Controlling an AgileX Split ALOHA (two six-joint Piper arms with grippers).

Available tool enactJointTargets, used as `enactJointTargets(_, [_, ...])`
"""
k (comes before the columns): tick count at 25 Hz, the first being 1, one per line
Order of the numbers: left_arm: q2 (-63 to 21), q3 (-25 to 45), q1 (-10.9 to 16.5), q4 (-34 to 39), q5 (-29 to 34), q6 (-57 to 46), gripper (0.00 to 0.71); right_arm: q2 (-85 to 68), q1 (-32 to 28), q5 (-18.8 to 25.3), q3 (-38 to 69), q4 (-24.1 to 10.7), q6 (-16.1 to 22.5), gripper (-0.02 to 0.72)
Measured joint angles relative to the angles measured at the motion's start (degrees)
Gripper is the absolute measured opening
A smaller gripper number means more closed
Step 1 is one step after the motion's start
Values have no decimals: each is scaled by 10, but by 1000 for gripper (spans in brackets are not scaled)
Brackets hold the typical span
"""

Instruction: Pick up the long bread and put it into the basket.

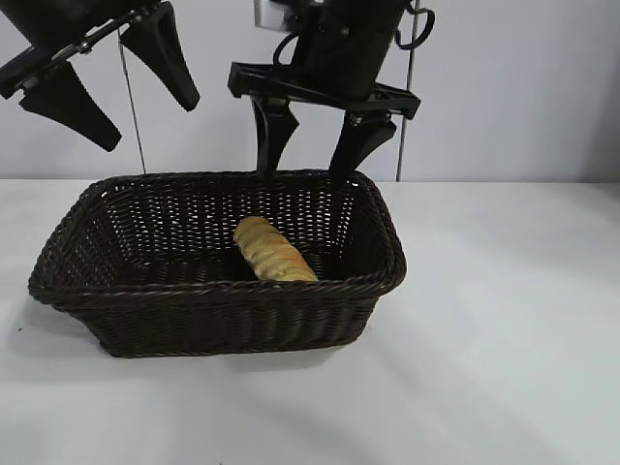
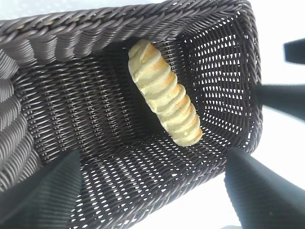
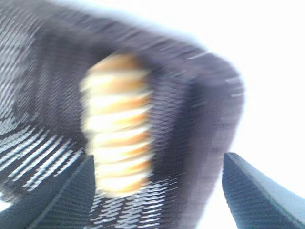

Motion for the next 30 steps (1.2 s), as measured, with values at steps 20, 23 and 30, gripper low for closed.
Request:
enactJointTargets(20, [0, 0, 0, 0, 0, 0, 596, -99, -81, 7, 0, 37, -21, 538])
enactJointTargets(23, [0, 0, 0, 0, 0, 0, 596, -99, -81, 7, 0, 37, -21, 538])
enactJointTargets(30, [0, 0, 0, 0, 0, 0, 596, -99, -81, 7, 0, 37, -21, 538])
